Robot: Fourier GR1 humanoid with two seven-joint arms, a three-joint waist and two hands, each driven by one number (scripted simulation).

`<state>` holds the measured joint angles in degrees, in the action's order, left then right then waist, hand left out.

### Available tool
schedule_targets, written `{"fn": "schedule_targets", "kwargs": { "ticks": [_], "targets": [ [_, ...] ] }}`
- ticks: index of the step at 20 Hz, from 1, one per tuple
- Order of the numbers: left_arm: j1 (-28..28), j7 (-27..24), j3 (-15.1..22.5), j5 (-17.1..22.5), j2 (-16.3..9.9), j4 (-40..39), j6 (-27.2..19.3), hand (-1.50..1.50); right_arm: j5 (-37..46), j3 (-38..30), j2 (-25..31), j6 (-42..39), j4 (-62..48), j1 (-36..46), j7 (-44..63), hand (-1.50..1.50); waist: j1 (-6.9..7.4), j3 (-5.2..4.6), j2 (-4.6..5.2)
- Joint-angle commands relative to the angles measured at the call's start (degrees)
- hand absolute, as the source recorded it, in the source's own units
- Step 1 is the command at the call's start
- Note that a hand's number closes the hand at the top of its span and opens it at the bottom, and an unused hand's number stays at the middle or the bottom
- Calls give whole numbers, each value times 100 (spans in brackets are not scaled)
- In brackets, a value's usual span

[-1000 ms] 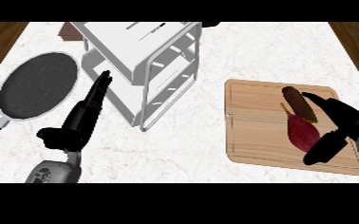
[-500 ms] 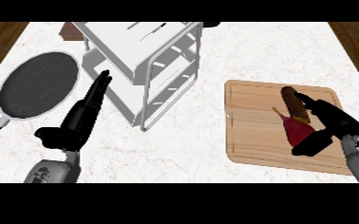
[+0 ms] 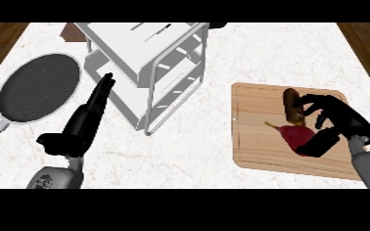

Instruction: Pick the pear from the cutting board and place it in the tiered basket

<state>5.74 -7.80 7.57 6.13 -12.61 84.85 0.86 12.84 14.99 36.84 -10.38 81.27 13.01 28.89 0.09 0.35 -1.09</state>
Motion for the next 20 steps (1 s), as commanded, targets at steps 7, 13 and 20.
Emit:
{"fn": "schedule_targets", "kwargs": {
  "ticks": [7, 13, 20],
  "targets": [
    [-416, 297, 180, -120, 235, -231, -31, 0, 773, 115, -375, 596, 734, -196, 925, 150, -76, -44, 76],
    [-525, 347, -194, 42, -58, -216, 22, 0, 2422, 865, -727, 1480, 1585, -813, 3098, 150, -518, -118, -74],
    [-614, 282, -123, 22, 54, -93, 3, 0, 3886, 1261, -1951, 2363, 3512, -470, 4194, 150, -486, -87, -60]
  ]
}}
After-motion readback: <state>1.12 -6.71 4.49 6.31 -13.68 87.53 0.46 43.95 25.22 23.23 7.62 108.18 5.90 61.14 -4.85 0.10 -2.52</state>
